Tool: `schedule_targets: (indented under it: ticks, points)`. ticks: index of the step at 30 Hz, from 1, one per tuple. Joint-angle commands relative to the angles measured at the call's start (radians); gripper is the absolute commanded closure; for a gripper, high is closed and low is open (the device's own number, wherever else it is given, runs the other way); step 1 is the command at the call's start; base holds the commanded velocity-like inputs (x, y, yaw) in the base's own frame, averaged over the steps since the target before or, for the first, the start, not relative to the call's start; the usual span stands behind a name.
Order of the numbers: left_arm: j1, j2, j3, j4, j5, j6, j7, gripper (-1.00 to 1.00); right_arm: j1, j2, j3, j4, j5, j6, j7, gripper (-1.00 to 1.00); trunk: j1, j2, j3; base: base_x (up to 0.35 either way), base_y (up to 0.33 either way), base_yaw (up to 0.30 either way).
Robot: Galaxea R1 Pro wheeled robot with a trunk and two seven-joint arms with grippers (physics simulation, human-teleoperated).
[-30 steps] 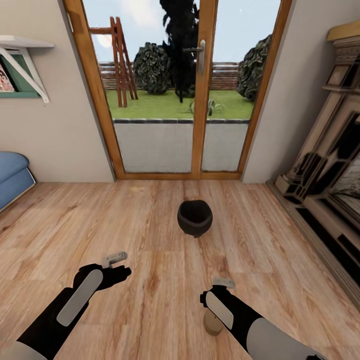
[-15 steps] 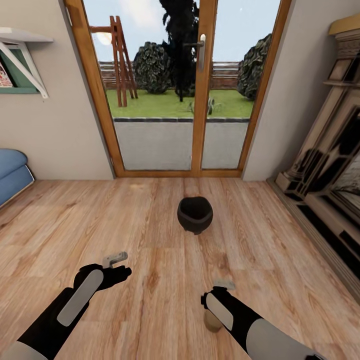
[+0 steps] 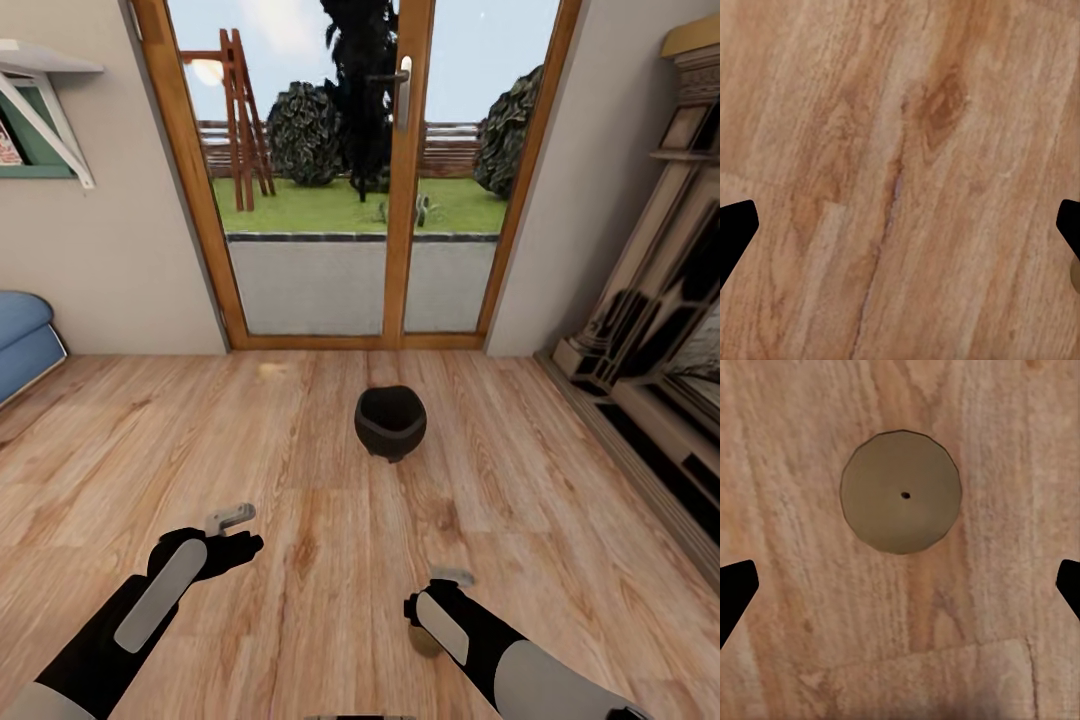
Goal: Place each of the two pumpkins and all three candles from the living room inside a cabinet in the living room (use any cabinet), then make sure every cabinet is closed, and position the cauldron so it is next to a table in the living room.
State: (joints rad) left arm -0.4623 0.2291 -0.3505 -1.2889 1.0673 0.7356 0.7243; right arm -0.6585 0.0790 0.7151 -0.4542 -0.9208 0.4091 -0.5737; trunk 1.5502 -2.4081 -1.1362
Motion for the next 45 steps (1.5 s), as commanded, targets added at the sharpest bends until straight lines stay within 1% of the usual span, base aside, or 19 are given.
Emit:
schedule_targets:
  ticks: [1, 7, 13, 34, 40, 45]
  points:
    - [-0.001, 0.001, -0.002, -0.001, 0.010, -0.001, 0.010, -1.00, -0.001, -0.001, 0.007, -0.001, -0.006, 0.004, -0.007, -1.00, 0.004, -0.008, -0.004, 0.000, 0.000, 0.000]
    - [-0.001, 0.001, -0.003, -0.001, 0.011, -0.001, 0.010, -1.00, -0.001, -0.001, 0.007, -0.001, -0.006, 0.001, -0.005, -1.00, 0.027, -0.050, -0.023, 0.000, 0.000, 0.000]
    - [-0.001, 0.001, -0.002, -0.001, 0.011, -0.001, 0.010, -1.00, -0.001, -0.001, 0.007, -0.001, -0.006, -0.028, -0.005, -1.00, 0.050, -0.092, -0.042, 0.000, 0.000, 0.000]
    - [-0.001, 0.001, -0.003, 0.003, 0.011, -0.001, 0.009, -1.00, -0.001, -0.001, 0.007, -0.001, -0.005, -0.043, -0.005, -1.00, 0.059, -0.097, -0.123, 0.000, 0.000, 0.000]
    - [-0.001, 0.001, -0.003, 0.003, 0.011, -0.001, 0.009, -1.00, -0.001, -0.001, 0.007, 0.017, -0.005, -0.053, -0.003, -1.00, 0.062, -0.098, -0.146, 0.000, 0.000, 0.000]
    - [-0.001, 0.001, -0.002, 0.003, 0.011, -0.001, 0.009, -1.00, -0.001, 0.001, 0.007, 0.025, -0.004, -0.055, -0.003, -1.00, 0.062, -0.098, -0.146, 0.000, 0.000, 0.000]
